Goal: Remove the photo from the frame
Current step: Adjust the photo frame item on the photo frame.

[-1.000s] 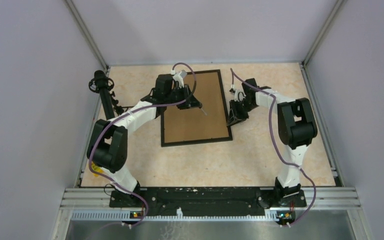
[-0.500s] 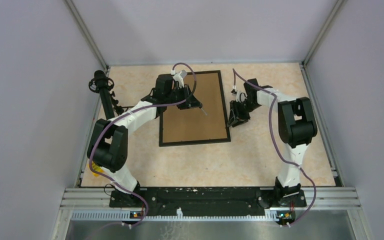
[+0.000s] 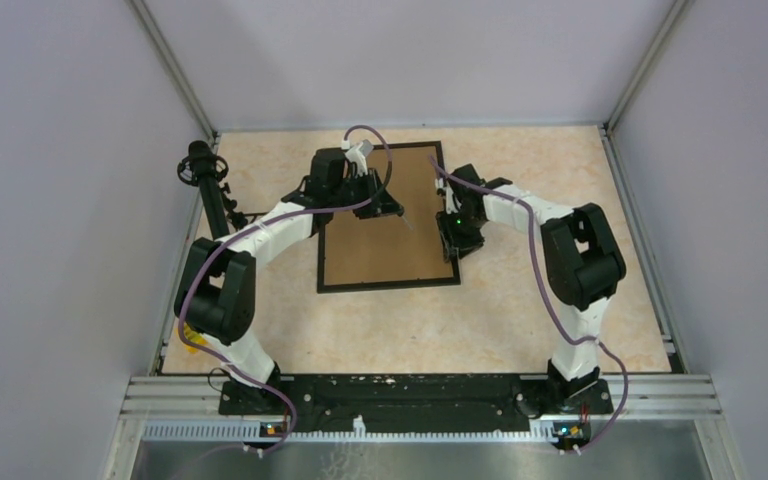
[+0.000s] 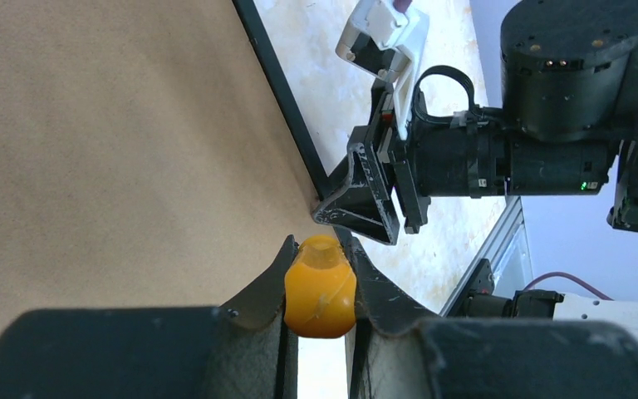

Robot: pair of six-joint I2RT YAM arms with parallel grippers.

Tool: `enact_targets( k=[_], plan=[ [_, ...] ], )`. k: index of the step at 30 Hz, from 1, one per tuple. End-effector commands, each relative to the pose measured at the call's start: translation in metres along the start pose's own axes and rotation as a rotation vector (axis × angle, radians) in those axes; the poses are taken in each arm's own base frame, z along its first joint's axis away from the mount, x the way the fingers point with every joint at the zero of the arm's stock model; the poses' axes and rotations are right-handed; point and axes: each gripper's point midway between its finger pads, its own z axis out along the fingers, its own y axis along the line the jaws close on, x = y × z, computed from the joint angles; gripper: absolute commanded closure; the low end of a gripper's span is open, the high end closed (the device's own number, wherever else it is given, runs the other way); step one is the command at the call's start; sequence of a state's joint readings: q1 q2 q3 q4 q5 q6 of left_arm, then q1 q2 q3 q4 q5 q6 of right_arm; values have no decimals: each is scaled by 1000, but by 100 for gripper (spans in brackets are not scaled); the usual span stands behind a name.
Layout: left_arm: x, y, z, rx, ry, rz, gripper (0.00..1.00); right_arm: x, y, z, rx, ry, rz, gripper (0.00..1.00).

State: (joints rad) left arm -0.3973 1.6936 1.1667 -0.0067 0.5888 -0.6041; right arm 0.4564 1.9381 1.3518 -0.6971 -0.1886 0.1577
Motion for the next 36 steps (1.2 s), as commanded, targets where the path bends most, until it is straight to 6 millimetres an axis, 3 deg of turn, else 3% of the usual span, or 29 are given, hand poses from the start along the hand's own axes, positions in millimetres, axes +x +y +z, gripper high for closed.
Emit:
enact_targets(
  k=[1, 5, 11, 13, 22, 30, 36],
  plan=[
    [-20, -14, -9, 33, -68, 46, 100, 5, -6, 1, 94, -14, -12, 57],
    [-21, -13, -10, 32, -70, 40, 100, 5, -5, 6, 97, -6, -9, 67],
    [-22, -11, -10, 26, -70, 39, 100, 7, -8, 12, 81, 30, -5, 96],
    [-23, -10, -12, 25, -72, 38, 100, 6, -11, 9, 57, 34, -1, 100],
    [-19, -9, -8, 41, -55, 19, 100, -2, -11, -12, -241, -3, 109, 100],
    [-19, -9, -7, 47, -51, 16, 100, -7, -10, -19, -276, -34, 109, 100],
    [-20, -12, -8, 54, -55, 25, 100, -17, -12, -35, -228, -105, 96, 67]
  ],
)
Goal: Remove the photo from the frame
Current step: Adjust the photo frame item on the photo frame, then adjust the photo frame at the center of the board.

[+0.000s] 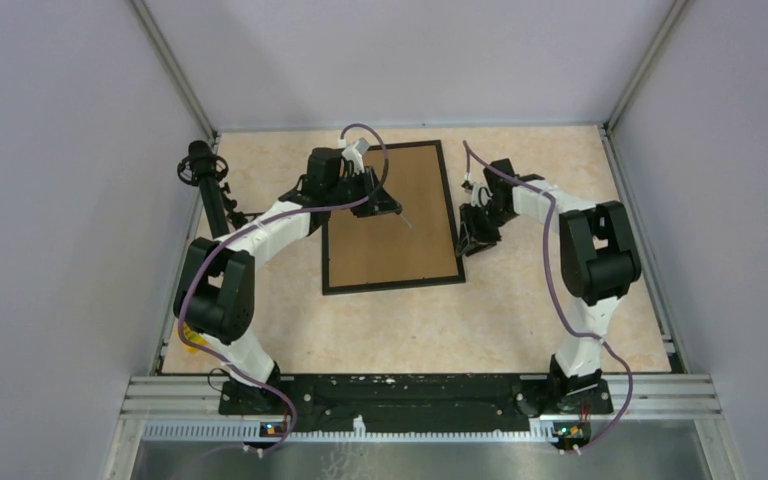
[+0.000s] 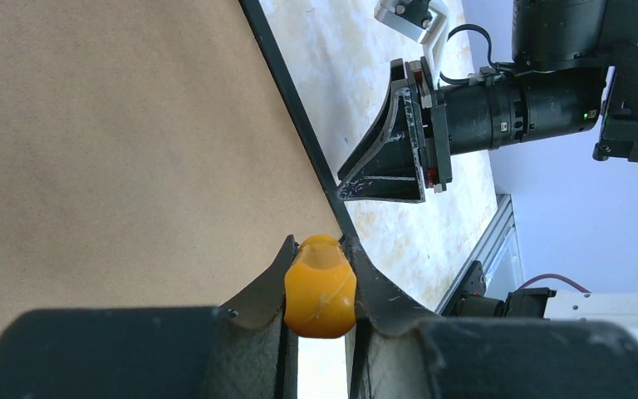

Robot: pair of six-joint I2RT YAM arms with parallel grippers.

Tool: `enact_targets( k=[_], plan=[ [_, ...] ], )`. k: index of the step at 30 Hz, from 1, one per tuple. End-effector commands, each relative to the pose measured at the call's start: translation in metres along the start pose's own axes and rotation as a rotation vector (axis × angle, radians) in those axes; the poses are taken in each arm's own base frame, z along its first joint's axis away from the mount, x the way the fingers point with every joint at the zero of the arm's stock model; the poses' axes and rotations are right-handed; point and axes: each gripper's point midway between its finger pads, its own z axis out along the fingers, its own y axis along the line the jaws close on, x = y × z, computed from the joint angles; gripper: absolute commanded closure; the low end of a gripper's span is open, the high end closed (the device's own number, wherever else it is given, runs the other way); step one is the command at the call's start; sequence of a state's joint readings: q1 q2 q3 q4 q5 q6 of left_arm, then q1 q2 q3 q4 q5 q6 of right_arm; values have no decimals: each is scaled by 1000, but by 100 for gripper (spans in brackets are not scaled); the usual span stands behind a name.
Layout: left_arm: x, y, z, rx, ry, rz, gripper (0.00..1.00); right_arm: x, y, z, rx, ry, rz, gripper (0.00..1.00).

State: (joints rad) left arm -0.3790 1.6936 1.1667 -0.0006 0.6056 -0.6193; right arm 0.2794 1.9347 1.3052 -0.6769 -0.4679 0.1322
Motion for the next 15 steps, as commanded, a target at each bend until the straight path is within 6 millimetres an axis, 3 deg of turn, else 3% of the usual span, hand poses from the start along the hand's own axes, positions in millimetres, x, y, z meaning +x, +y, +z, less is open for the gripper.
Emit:
enact_targets(
  k=[1, 9, 15],
  plan=[
    [-15, -15, -5, 49, -46, 43, 100, -17, 16, -21, 6, -103, -61, 65],
    [-15, -14, -5, 49, -47, 40, 100, -15, 18, 1, 115, -86, -84, 65],
    [-16, -13, -5, 39, -52, 47, 100, -11, -4, 13, 298, -58, -91, 73]
  ],
)
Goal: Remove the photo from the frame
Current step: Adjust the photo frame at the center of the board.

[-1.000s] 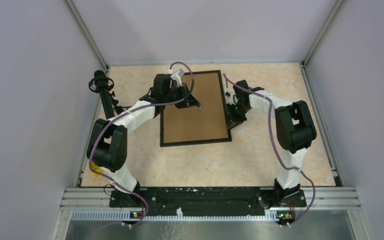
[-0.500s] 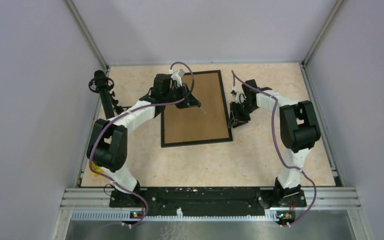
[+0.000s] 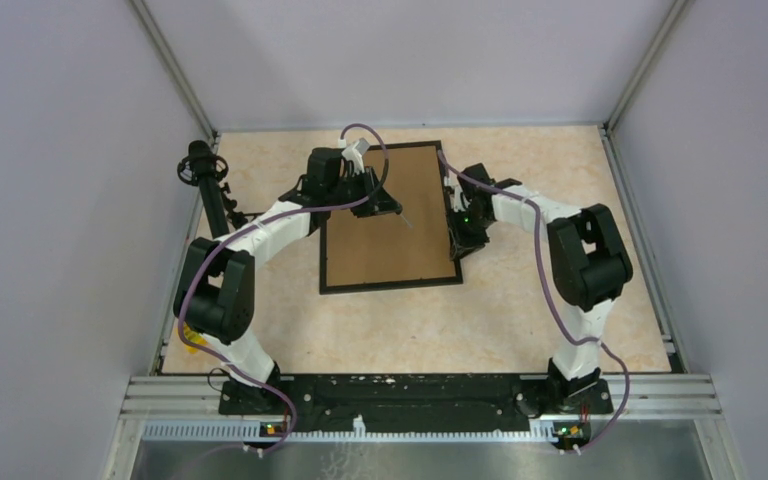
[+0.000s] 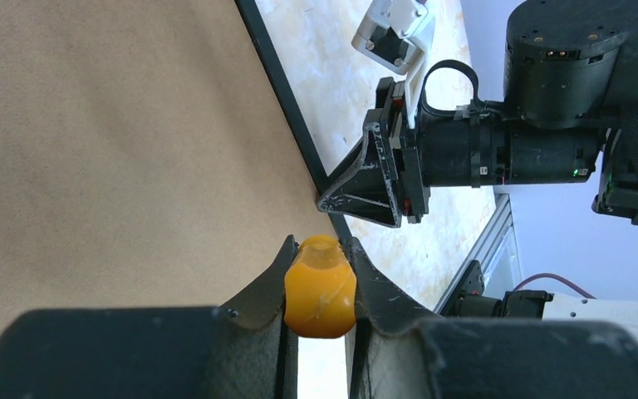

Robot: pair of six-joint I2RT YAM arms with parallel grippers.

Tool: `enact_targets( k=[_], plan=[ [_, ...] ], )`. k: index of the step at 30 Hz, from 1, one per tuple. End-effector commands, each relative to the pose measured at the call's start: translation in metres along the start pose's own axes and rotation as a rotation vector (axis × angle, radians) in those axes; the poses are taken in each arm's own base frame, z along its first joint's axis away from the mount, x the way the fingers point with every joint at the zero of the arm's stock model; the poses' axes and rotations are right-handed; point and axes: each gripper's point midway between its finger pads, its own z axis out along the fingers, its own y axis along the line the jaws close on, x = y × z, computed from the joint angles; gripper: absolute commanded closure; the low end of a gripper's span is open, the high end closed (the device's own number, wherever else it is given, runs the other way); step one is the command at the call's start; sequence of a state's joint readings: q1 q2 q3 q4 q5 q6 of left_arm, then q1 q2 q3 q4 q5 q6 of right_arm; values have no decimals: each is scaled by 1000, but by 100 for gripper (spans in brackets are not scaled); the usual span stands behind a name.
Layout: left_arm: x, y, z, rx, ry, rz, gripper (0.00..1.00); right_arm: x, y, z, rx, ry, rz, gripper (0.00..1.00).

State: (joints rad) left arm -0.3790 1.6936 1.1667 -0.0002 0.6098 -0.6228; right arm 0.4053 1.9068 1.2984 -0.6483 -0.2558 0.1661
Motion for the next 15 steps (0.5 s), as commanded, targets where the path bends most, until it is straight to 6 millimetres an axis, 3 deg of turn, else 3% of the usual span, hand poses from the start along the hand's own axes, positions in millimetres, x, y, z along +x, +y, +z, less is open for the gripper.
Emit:
enact_targets(
  k=[1, 3, 6, 11, 15],
  plan=[
    [-16, -13, -6, 35, -54, 51, 100, -7, -17, 8, 136, -8, 3, 77],
    [-16, -13, -6, 34, -54, 51, 100, 0, -23, 12, 148, 16, 4, 81],
    [-15, -12, -5, 35, -50, 47, 100, 4, -30, 16, 133, 44, 14, 100],
    [-14, -11, -5, 34, -46, 53, 100, 6, -45, 15, 33, 88, 5, 100],
    [-13, -11, -5, 37, -41, 56, 100, -1, -75, 12, 17, 92, -97, 100]
  ],
)
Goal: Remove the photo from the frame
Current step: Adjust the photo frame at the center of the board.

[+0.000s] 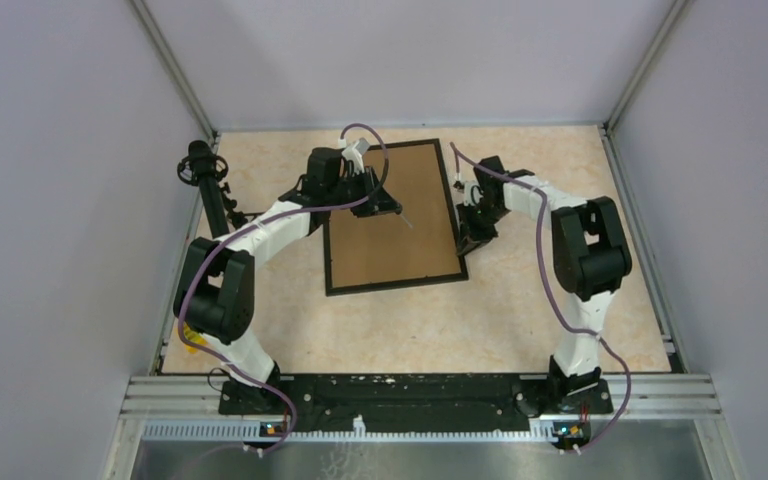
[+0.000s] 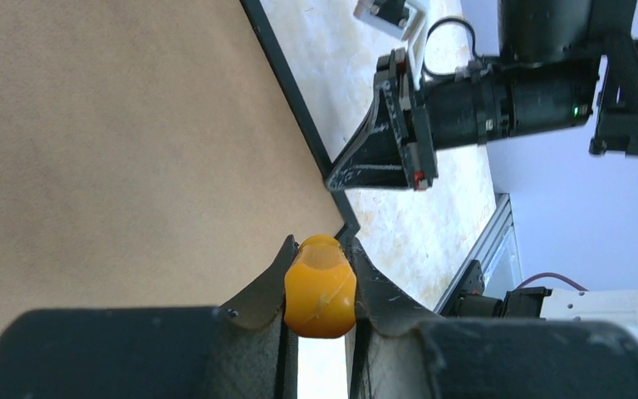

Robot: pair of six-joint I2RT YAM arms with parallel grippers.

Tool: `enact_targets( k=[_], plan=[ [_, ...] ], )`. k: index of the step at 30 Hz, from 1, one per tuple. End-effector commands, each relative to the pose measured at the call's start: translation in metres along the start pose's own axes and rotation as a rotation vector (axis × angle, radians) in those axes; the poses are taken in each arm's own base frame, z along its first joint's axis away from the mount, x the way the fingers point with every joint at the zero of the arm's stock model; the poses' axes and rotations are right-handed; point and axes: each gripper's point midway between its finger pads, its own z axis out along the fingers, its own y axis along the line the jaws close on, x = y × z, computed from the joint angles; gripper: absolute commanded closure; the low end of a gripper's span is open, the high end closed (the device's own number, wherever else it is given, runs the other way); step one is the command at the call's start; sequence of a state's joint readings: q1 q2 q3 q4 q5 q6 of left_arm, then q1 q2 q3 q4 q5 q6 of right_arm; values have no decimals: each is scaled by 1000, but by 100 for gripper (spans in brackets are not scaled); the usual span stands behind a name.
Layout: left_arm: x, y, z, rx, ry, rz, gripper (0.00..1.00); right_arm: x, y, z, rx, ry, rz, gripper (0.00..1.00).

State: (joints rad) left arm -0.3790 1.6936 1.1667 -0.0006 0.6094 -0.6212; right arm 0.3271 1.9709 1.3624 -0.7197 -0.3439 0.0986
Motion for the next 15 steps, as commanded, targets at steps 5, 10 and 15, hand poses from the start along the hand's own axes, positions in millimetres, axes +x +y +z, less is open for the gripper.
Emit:
enact_targets(
  k=[5, 10, 15],
  plan=[
    [-10, -10, -5, 36, -36, 53, 100, -27, -109, 0, 169, 56, -316, 100],
    [-10, -11, -7, 36, -37, 59, 100, -90, -144, -30, 356, -64, -601, 94],
    [-13, -12, -8, 33, -45, 74, 100, -166, -122, -95, 418, -287, -571, 51]
  ],
)
